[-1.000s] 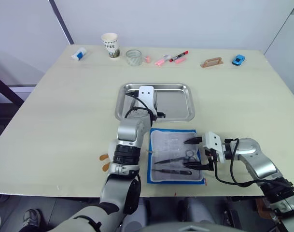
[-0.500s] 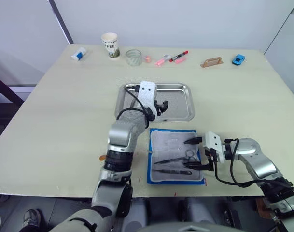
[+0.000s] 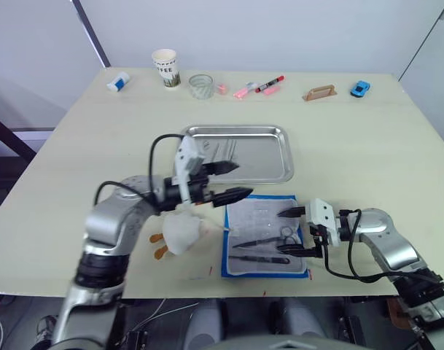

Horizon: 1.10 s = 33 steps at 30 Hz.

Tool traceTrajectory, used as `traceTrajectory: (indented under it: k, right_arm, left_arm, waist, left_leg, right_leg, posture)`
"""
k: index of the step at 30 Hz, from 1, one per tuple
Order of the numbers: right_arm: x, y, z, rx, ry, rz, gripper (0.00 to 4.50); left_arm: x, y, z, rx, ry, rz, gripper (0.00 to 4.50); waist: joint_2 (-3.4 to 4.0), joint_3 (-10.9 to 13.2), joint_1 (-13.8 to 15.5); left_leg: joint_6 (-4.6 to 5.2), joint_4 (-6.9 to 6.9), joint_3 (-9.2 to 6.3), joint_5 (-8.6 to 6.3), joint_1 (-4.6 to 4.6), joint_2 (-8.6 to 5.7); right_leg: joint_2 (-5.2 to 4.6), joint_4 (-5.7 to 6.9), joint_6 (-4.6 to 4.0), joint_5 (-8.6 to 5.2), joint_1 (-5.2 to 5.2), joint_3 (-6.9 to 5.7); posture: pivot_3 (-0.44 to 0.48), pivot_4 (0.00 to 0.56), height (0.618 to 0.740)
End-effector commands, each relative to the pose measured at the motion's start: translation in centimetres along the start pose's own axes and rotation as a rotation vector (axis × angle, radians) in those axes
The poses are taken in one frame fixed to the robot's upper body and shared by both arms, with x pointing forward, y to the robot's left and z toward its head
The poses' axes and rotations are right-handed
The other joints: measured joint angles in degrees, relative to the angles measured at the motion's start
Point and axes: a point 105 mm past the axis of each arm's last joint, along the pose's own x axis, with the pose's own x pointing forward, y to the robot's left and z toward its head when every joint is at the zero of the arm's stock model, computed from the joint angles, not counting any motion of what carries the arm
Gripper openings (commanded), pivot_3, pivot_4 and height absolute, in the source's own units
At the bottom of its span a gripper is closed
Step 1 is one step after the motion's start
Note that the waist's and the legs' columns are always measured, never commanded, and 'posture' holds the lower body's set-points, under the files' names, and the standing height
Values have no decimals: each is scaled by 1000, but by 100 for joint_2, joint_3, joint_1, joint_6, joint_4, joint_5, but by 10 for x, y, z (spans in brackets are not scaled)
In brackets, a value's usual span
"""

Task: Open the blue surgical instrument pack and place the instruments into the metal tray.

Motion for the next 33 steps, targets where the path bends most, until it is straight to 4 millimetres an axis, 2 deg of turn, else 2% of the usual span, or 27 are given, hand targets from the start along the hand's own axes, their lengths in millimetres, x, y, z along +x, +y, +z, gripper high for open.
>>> traceTrajectory:
  k: [1,3,6,10,13,18,20,25,33]
  right_arm:
    - [-4,7,-29,93,102,-6,4500]
    - [-6,7,-29,94,102,-6,4500]
    - [-8,8,-29,96,102,-4,4500]
    - [-10,9,-29,98,101,-4,4500]
    - [-13,9,-28,99,101,-6,4500]
    - [-15,9,-26,95,99,-9,4500]
    - [-16,9,-25,93,97,-10,4500]
    - [-15,9,-22,91,92,-13,4500]
    - [-15,10,-18,93,88,-24,4500]
  left_arm:
    - [-15,-14,12,68,-33,-92,4392]
    - [-36,-16,-2,64,24,-91,4392]
    - [-57,-20,-17,53,86,-100,4392]
    - [-70,-22,-25,64,103,-108,4392]
    - [-70,-23,-27,88,107,-119,4392]
    - [-53,-20,-26,207,105,-90,4392]
    - [-41,-26,-21,210,26,-149,4392]
    - [-16,-24,-20,208,53,-198,4392]
    - [23,-18,-43,236,94,-255,4392]
  waist:
    - [-8,4,35]
    - [-12,2,59]
    - [-11,3,32]
    - [3,19,60]
    - [5,20,77]
    - [6,20,100]
    - [9,22,136]
    - [8,25,177]
    - [8,26,157]
  left_leg:
    - [1,2,-5,0,-1,2]
    - [1,4,-6,0,-1,2]
    - [2,3,-8,-1,-2,2]
    - [2,-7,-12,-1,-6,2]
    - [4,-3,-11,-1,-5,1]
    - [4,-4,-10,-1,-8,0]
    - [5,-3,-7,-2,-8,-2]
    - [5,-2,-11,-1,-12,-2]
    - [6,2,-3,-2,-11,-7]
  right_leg:
    - [-8,-2,-6,-4,1,-7]
    - [-11,-3,-6,-4,0,-8]
    - [-19,-5,-8,-5,3,-13]
    - [-23,-12,-10,-7,-3,-24]
    - [-32,-11,-10,-7,-2,-23]
    - [-33,-14,-10,-7,-2,-22]
    - [-33,-15,-10,-7,-2,-21]
    - [-17,-11,-10,-7,0,-22]
    - [3,-12,10,4,0,-12]
  posture:
    - [0,150,740]
    - [0,150,740]
    - [0,150,740]
    - [0,150,740]
    - [0,150,740]
    - [0,150,740]
    - [0,150,740]
    - [0,150,740]
    - [0,150,740]
